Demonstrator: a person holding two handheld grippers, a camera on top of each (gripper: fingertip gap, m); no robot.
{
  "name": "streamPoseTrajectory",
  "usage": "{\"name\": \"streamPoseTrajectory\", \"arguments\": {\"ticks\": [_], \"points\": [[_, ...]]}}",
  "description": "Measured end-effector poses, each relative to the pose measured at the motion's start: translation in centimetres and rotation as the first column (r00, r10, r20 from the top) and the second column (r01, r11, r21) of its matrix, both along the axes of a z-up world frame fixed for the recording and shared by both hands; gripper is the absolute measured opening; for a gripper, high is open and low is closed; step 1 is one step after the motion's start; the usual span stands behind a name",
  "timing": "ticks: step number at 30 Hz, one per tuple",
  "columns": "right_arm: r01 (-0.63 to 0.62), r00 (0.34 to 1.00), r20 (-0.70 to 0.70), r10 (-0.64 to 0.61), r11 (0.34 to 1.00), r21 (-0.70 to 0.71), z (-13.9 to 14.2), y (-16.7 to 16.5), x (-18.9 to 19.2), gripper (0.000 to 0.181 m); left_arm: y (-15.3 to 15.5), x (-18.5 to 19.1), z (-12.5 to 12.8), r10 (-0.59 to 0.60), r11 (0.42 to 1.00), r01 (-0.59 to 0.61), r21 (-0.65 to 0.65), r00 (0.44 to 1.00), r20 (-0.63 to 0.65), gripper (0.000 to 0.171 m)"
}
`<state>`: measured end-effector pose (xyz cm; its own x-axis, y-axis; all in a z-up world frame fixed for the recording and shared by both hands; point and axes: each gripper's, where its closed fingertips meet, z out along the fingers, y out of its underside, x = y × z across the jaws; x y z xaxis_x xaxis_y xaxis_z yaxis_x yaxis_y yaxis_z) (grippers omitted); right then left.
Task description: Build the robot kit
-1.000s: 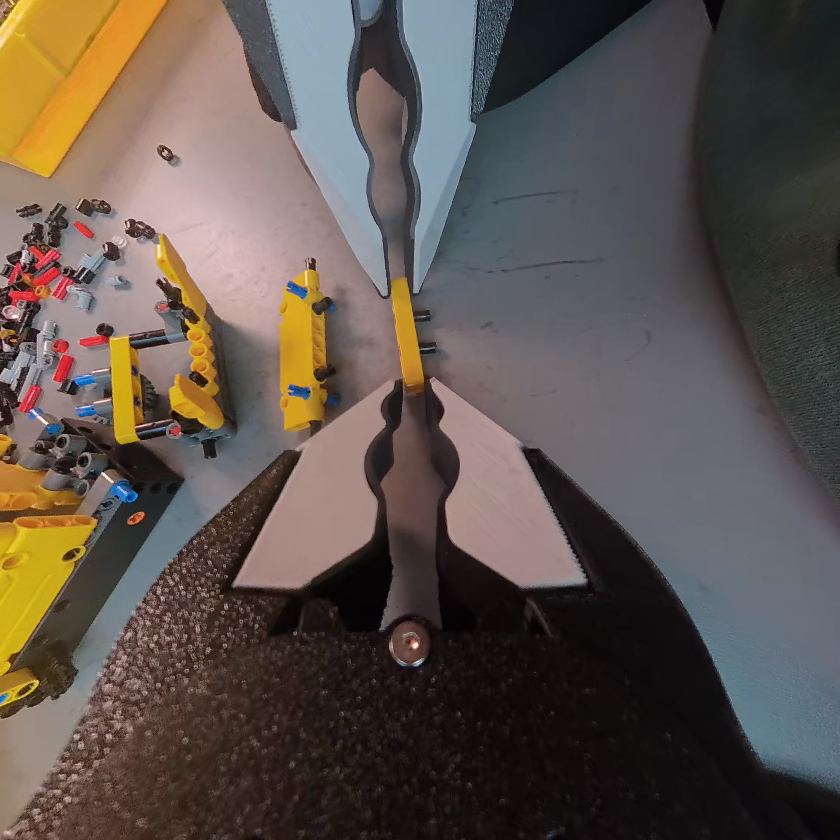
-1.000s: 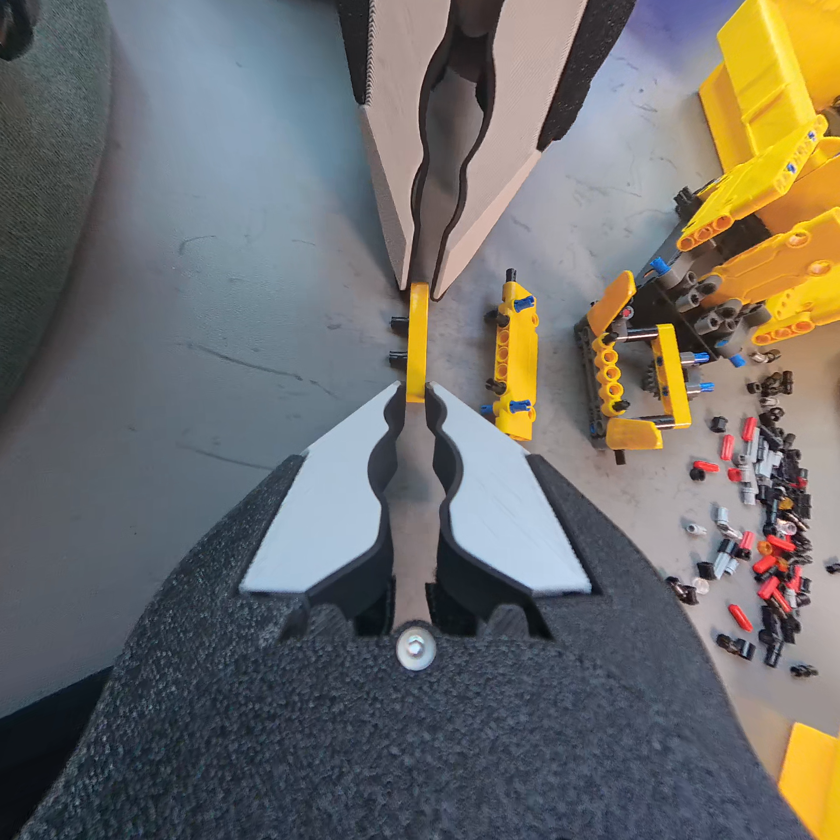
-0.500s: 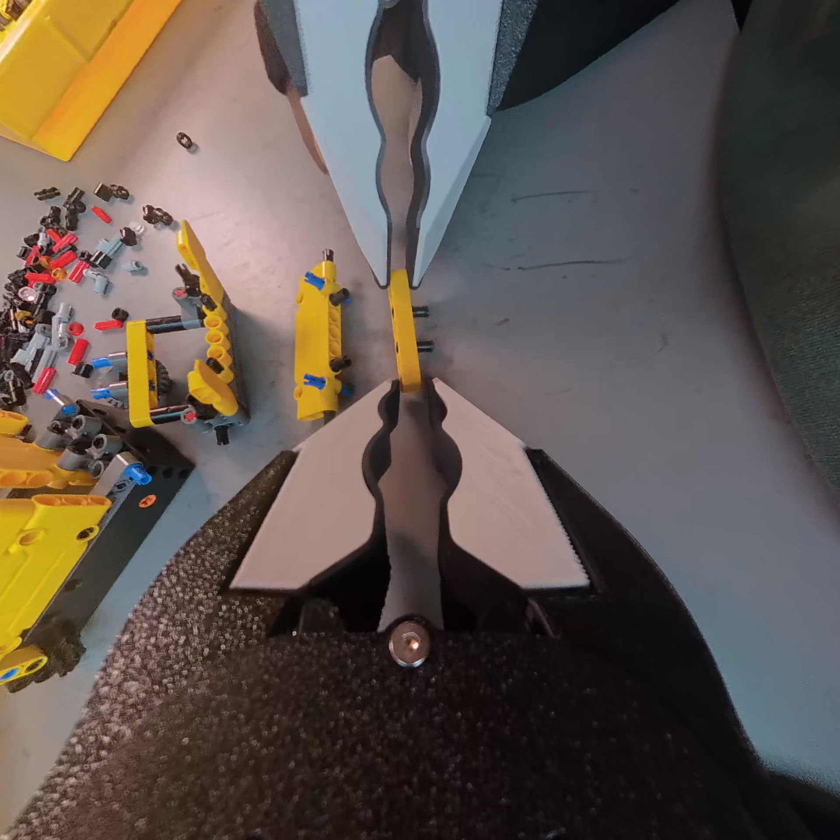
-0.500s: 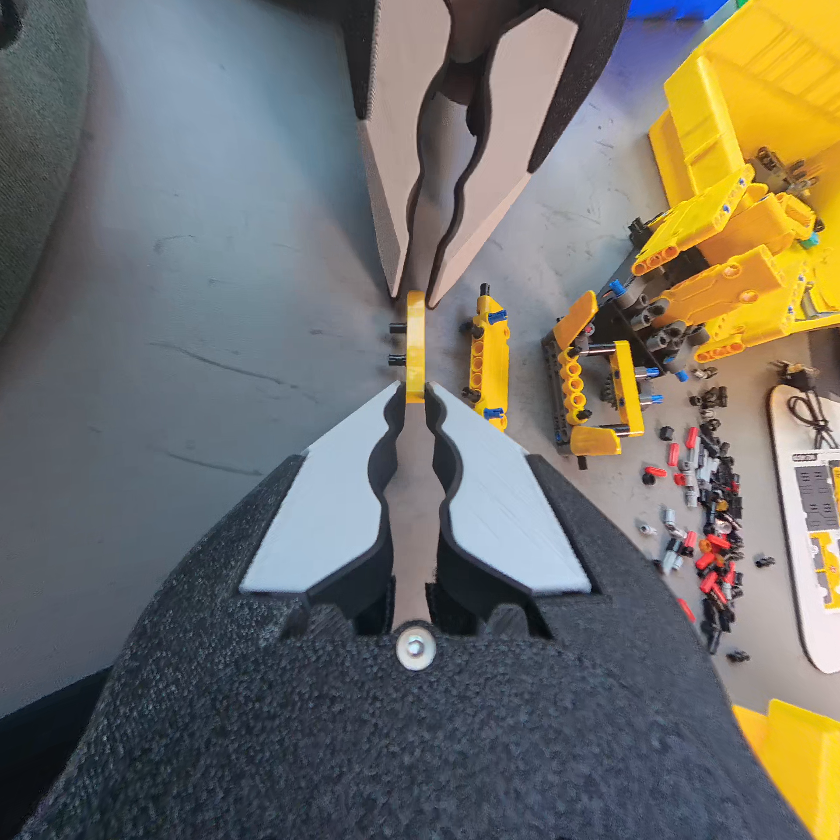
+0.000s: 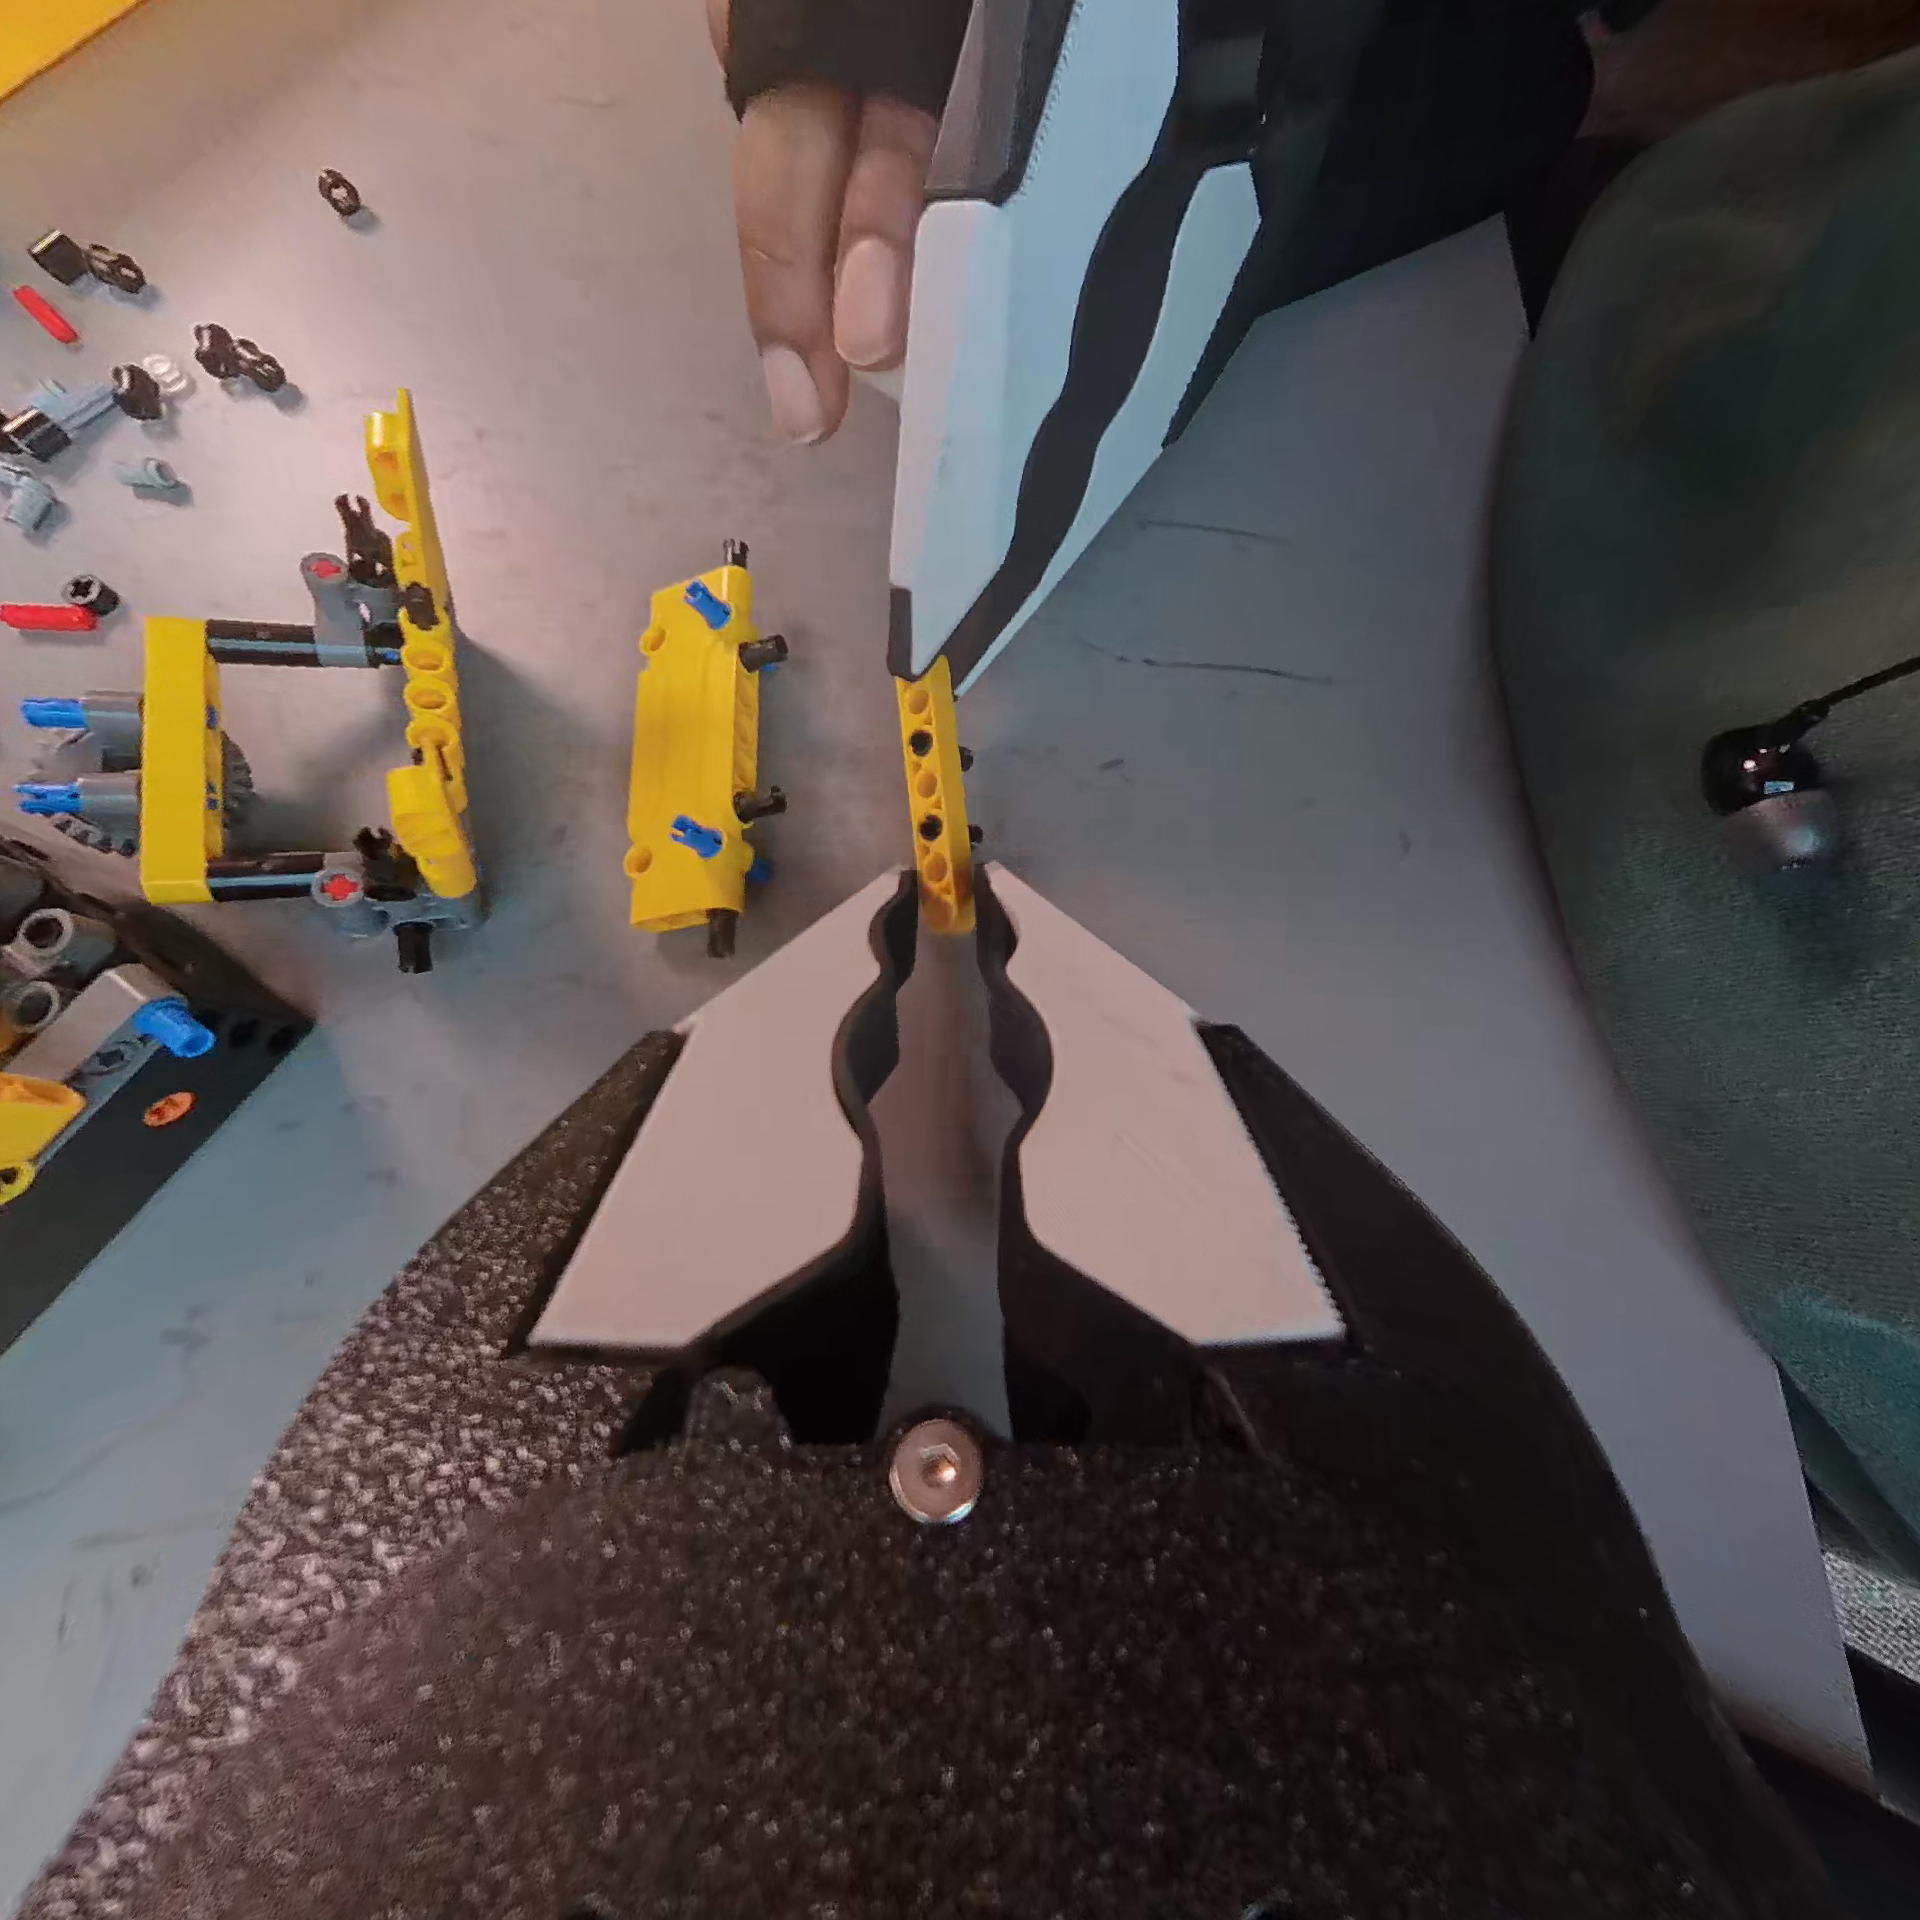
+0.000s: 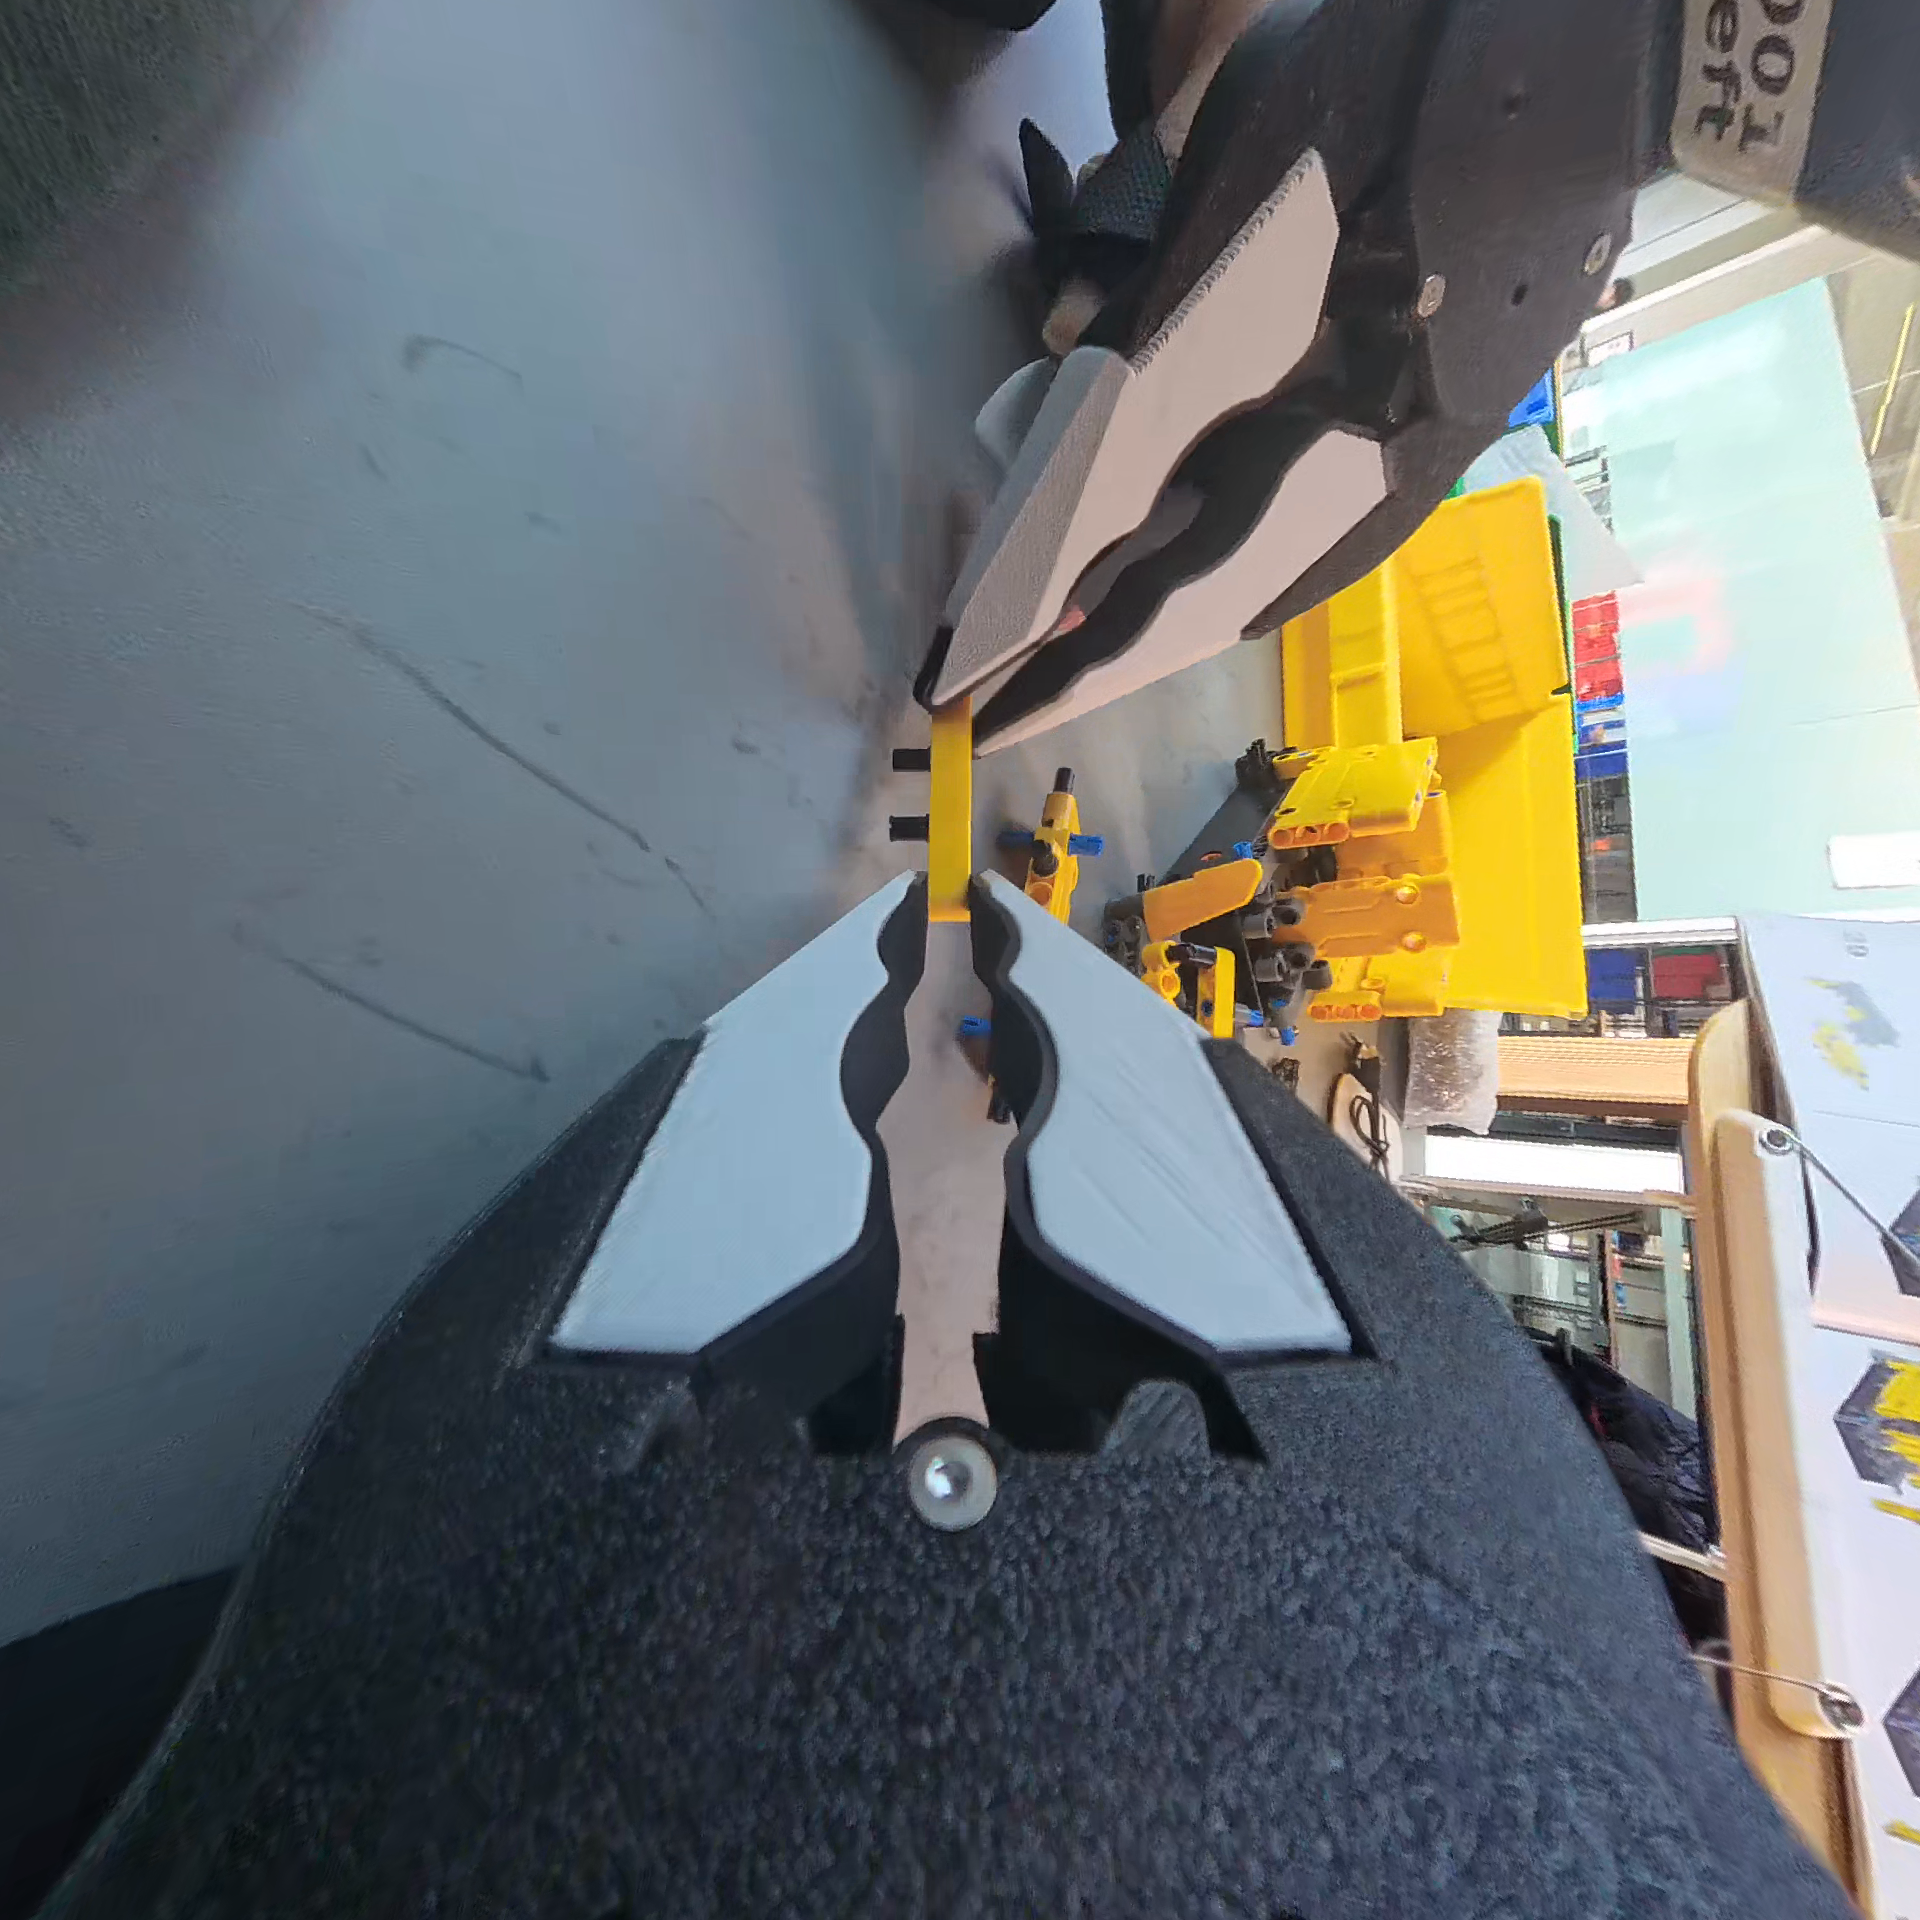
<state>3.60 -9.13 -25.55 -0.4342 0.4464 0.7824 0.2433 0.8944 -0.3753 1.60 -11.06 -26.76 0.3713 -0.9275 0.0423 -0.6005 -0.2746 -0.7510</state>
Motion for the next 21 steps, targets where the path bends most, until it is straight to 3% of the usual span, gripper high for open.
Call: {"name": "streamPoseTrajectory", "arguments": {"ticks": [4,7,9,13,21], "points": [[0.020,1.000,0.015,-0.018,0.992,-0.124,0.3,0.0,0.3,0.008,0.6,0.1,-0.1,0.015,0.995,-0.009,0.098,0.999,-0.052,0.009],[0.096,0.995,0.077,-0.070,0.902,-0.420,1.2,0.1,0.5,0.018,1.0,0.2,-0.2,0.010,0.977,0.015,0.211,0.993,-0.119,0.009],[0.143,0.988,0.121,-0.093,0.843,-0.519,1.5,0.6,0.8,0.018,1.1,0.2,-0.3,0.006,0.963,0.042,0.267,0.984,-0.176,0.009],[0.190,0.974,0.212,-0.075,0.780,-0.596,0.9,0.0,1.0,0.018,1.2,0.1,-0.4,0.016,0.950,0.053,0.308,0.976,-0.215,0.009],[0.241,0.954,0.288,-0.089,0.798,-0.552,-0.6,-0.1,0.9,0.017,1.1,0.3,0.0,0.011,0.947,0.054,0.318,0.980,-0.199,0.009]]}}
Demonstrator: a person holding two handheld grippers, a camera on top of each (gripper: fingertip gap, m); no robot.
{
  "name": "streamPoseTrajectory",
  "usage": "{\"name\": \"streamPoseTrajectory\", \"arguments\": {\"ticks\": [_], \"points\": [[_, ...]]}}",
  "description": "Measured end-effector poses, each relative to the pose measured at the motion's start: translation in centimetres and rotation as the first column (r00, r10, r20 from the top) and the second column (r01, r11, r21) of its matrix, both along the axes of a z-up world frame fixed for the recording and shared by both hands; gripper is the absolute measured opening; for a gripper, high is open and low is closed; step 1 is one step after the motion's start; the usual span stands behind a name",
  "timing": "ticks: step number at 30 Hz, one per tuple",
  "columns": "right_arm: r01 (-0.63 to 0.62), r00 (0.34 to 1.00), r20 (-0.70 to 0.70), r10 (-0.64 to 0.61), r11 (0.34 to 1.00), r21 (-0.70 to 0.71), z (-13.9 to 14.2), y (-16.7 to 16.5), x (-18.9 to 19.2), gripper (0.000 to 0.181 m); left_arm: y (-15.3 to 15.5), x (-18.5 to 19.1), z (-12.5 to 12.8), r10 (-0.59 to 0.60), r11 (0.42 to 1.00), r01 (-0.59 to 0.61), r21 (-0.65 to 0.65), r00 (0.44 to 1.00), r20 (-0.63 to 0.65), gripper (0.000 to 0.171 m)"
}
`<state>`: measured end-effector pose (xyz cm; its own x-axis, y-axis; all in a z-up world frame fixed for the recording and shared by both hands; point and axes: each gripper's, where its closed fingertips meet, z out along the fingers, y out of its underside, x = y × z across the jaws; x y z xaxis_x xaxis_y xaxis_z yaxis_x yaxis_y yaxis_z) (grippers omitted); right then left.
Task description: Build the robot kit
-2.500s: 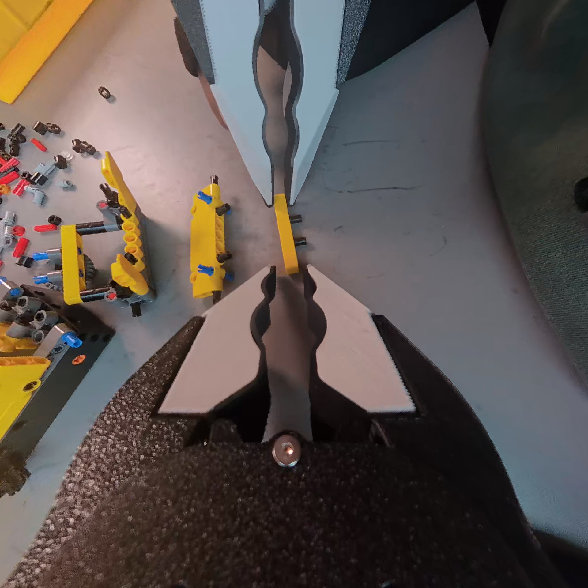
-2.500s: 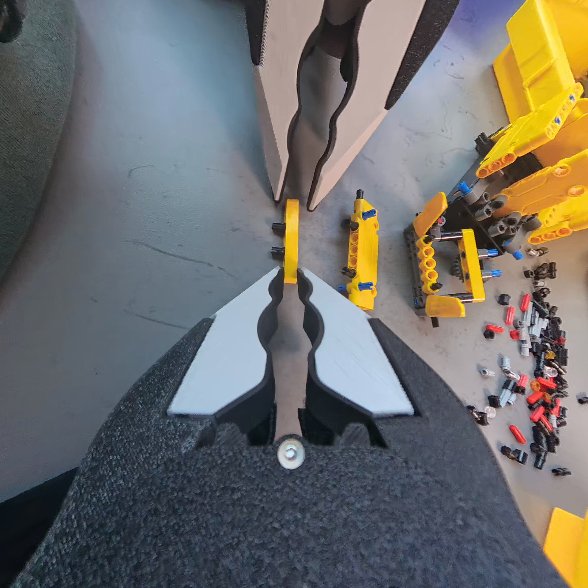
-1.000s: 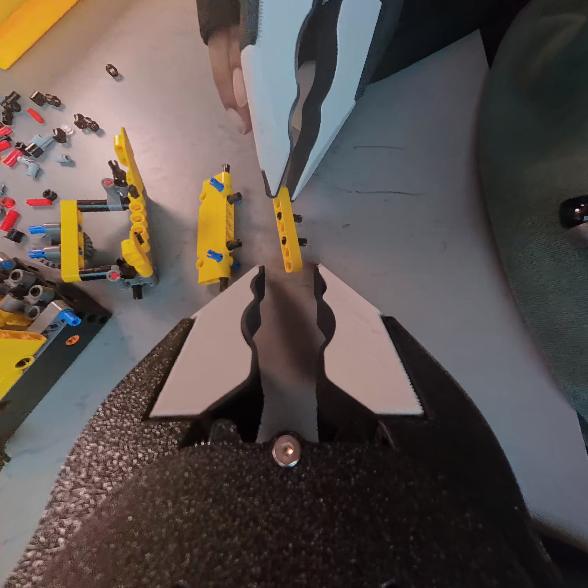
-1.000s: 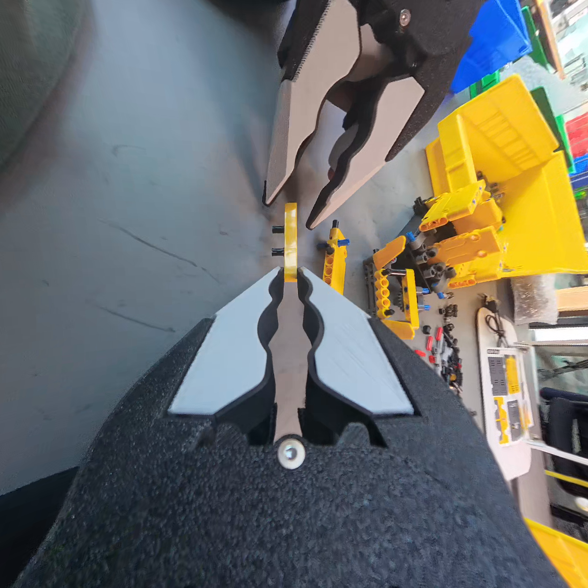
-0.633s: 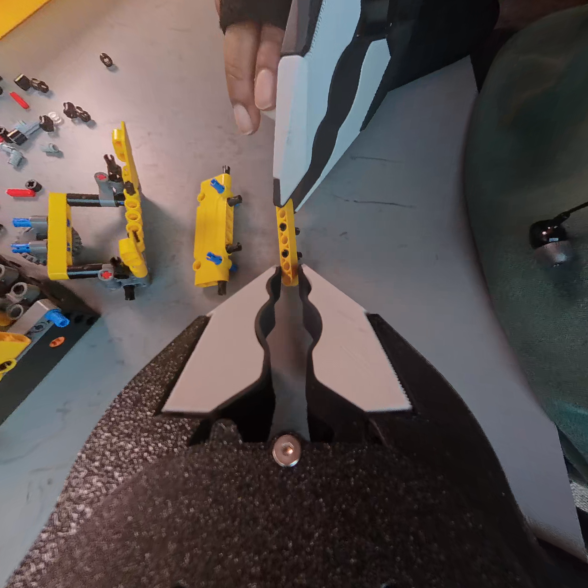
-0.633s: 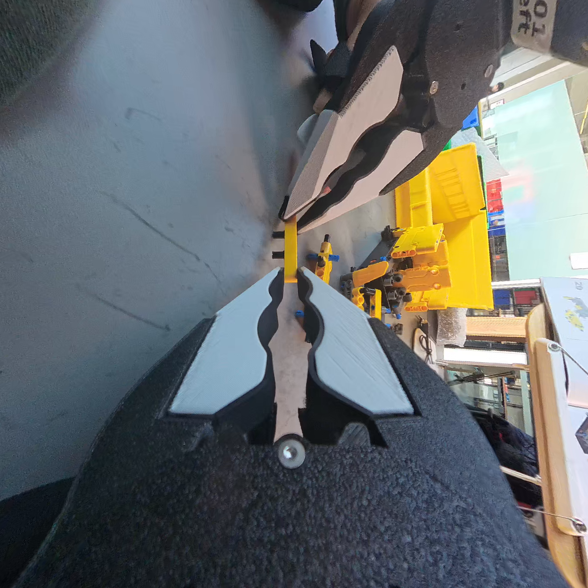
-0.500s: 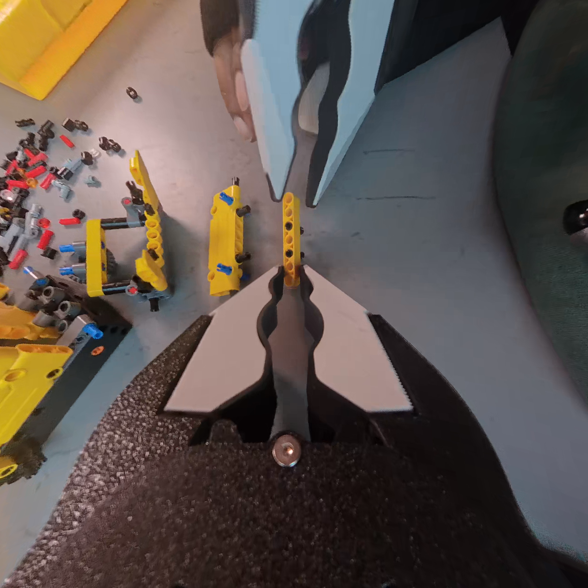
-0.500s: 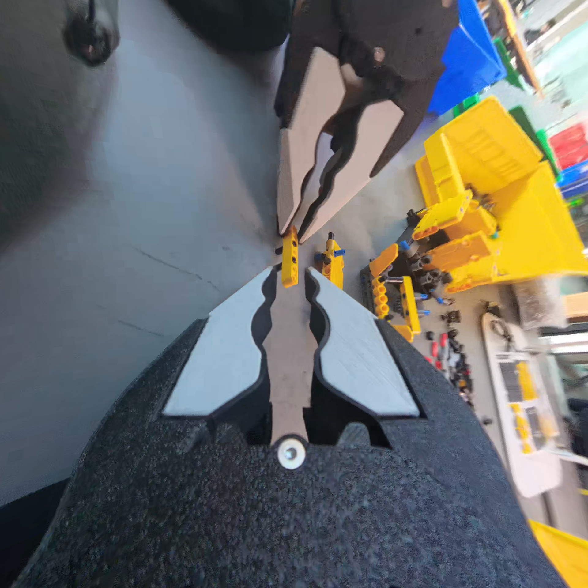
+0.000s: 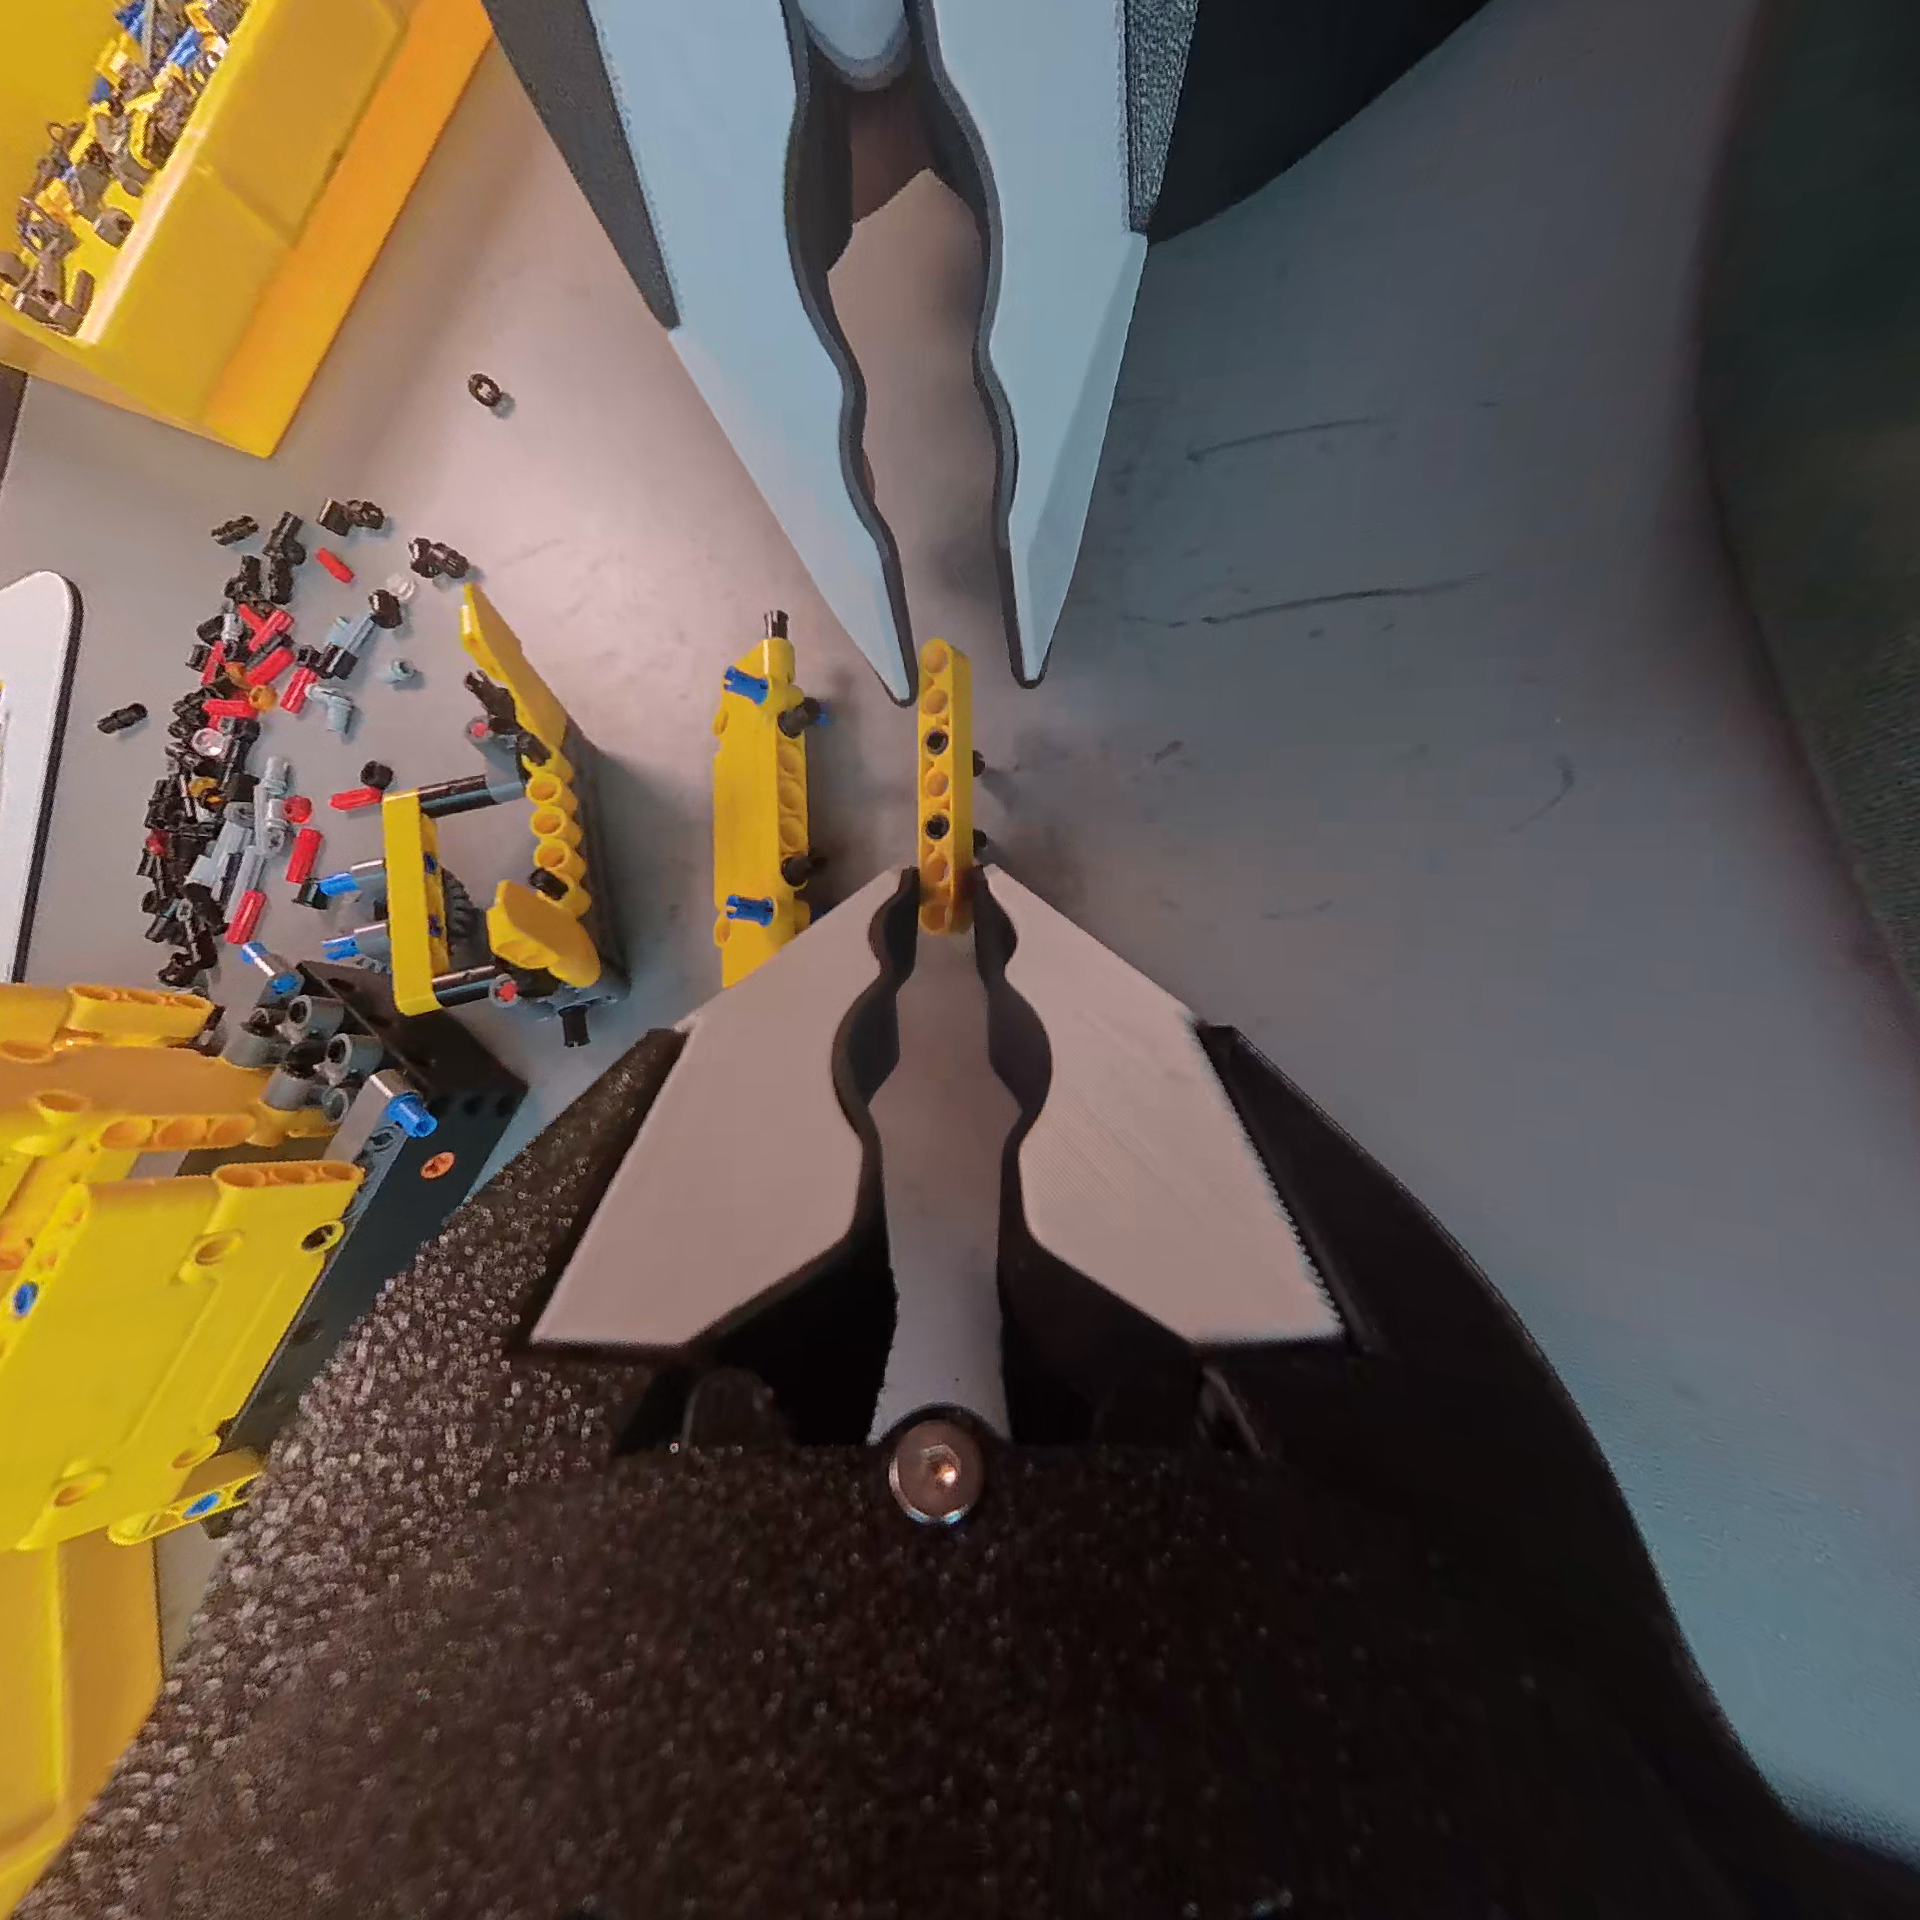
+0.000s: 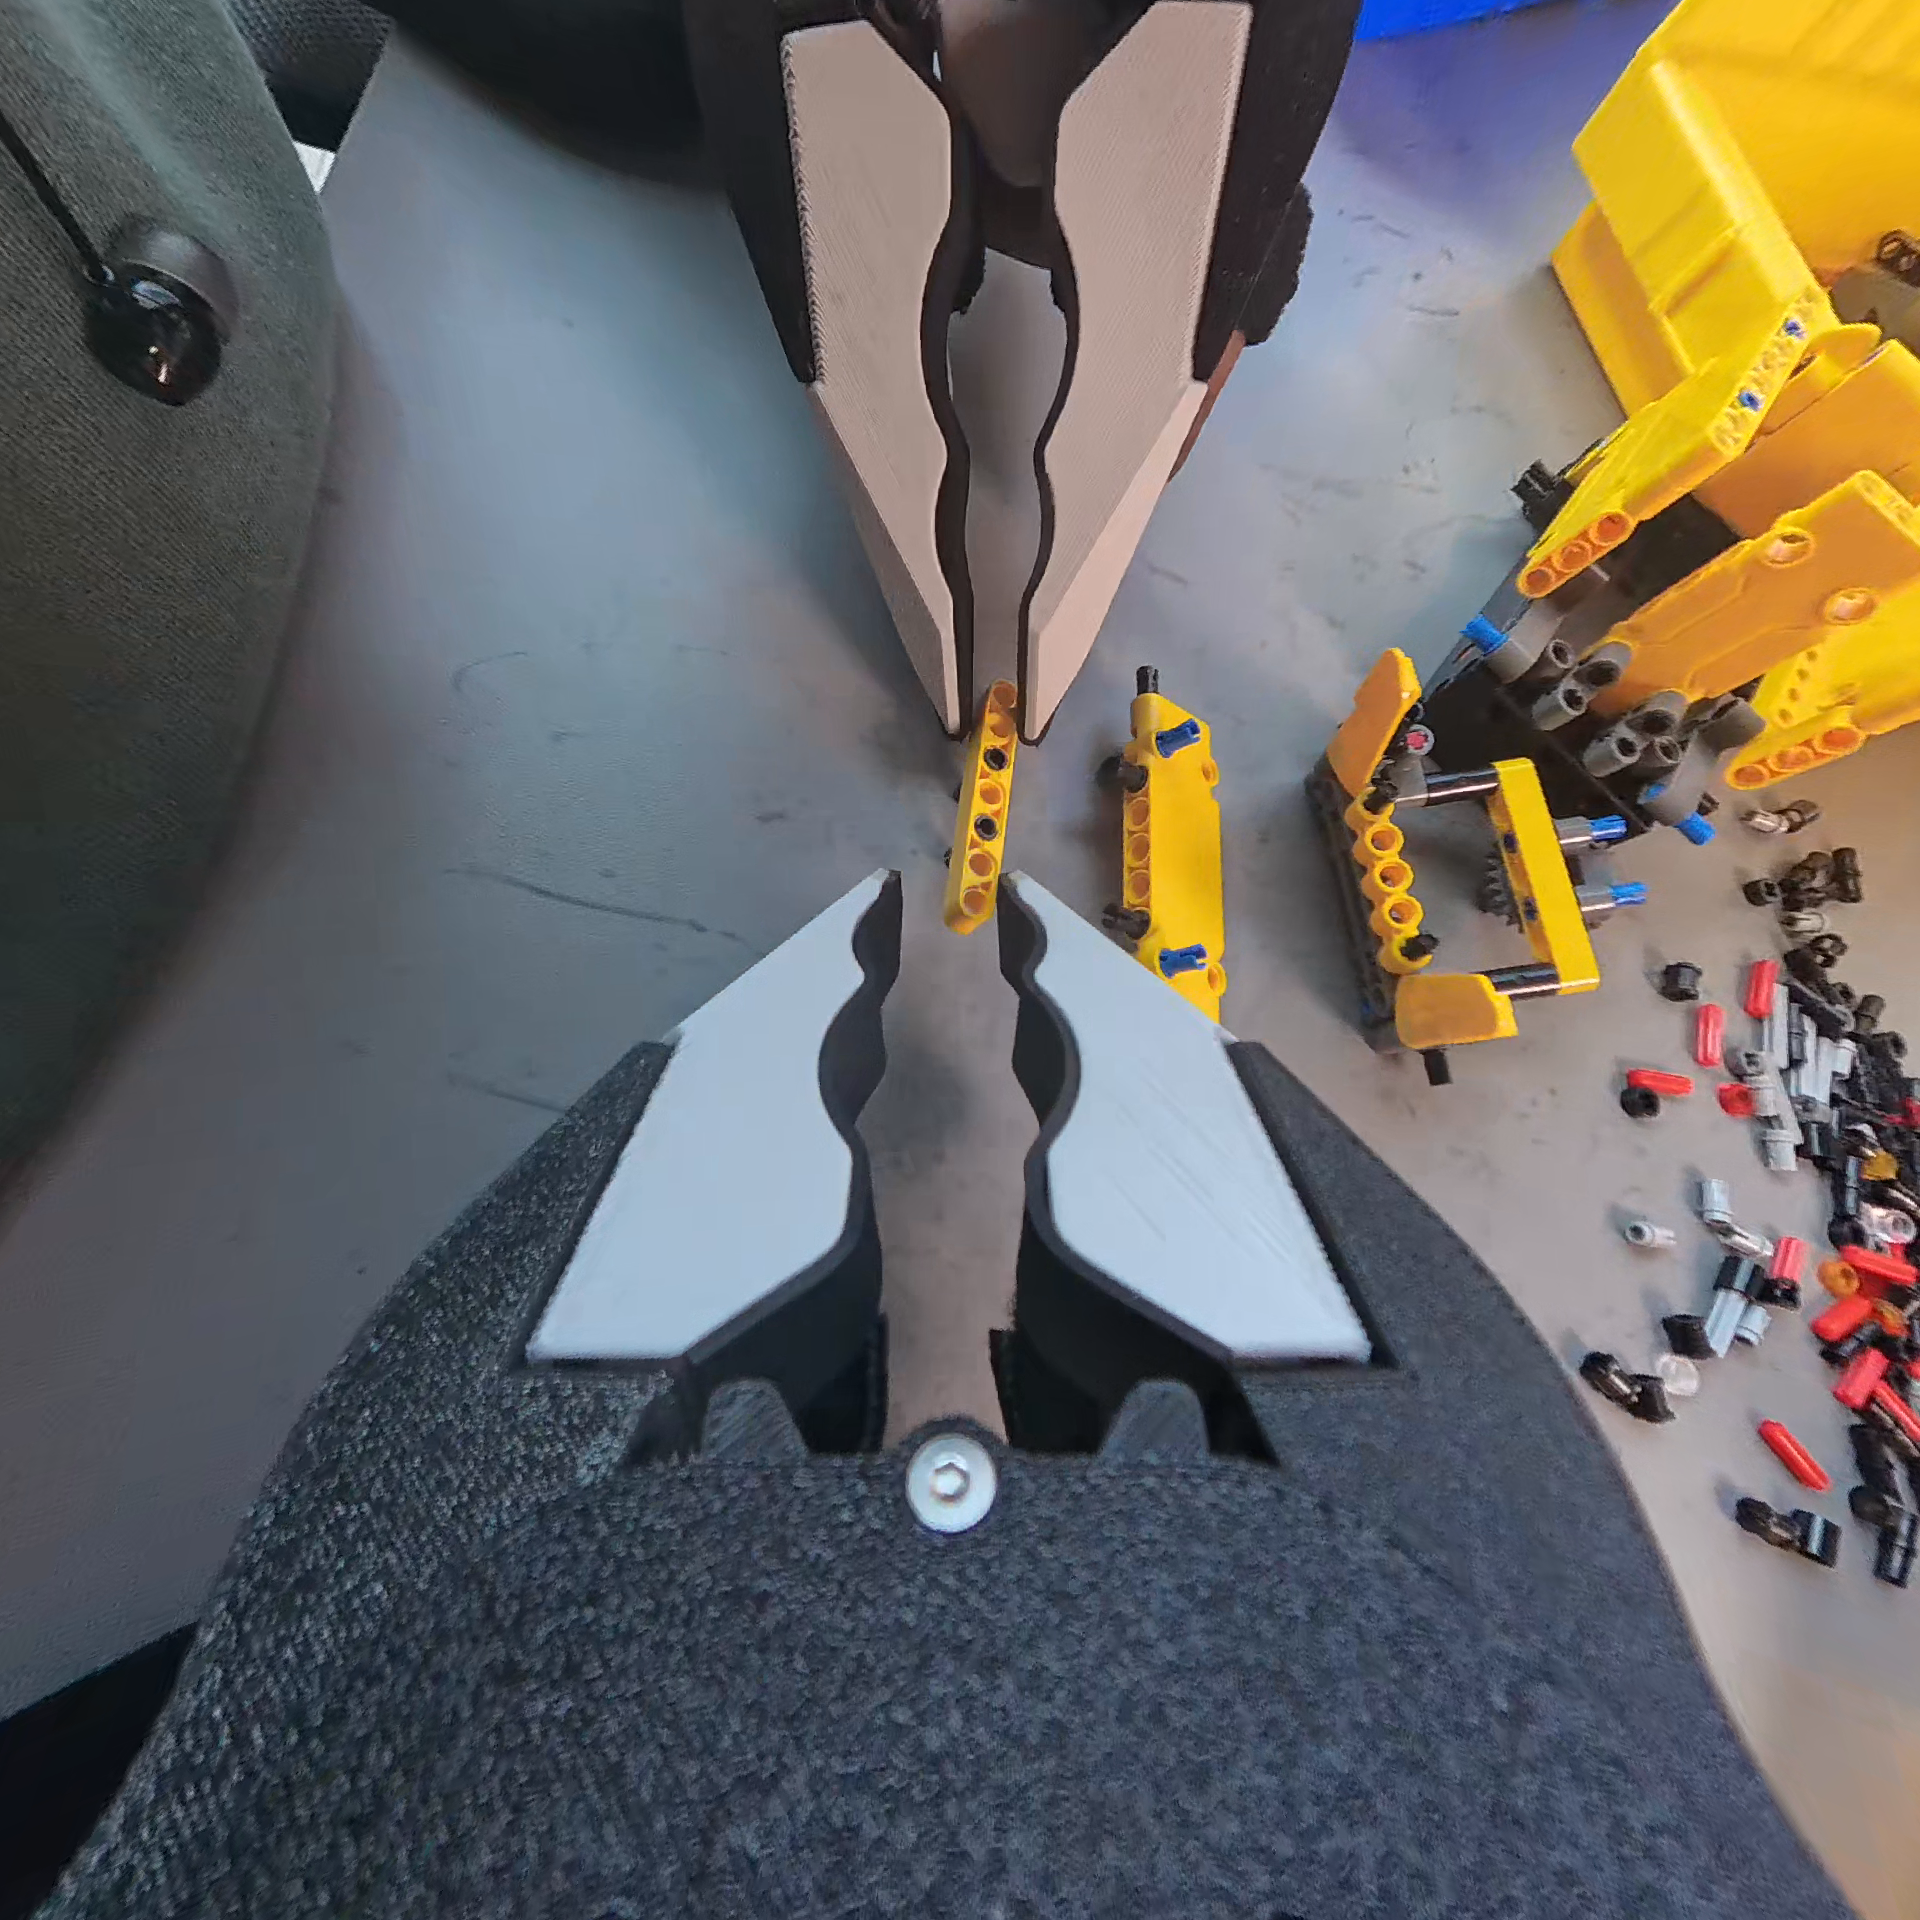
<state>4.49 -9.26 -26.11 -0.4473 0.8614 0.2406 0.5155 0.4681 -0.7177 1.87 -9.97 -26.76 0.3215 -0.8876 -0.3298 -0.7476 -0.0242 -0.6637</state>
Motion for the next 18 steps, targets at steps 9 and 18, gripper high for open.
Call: {"name": "streamPoseTrajectory", "arguments": {"ticks": [9,18], "points": [[-0.003,1.000,0.013,0.003,1.000,0.028,-0.4,0.1,0.1,0.013,-0.3,0.2,0.1,-0.012,0.999,0.014,-0.044,0.999,0.047,0.011],[0.009,1.000,-0.025,-0.010,0.999,-0.041,0.9,0.3,0.3,0.017,-0.2,-0.1,2.2,0.015,0.995,0.004,-0.096,0.980,0.200,0.019]]}}
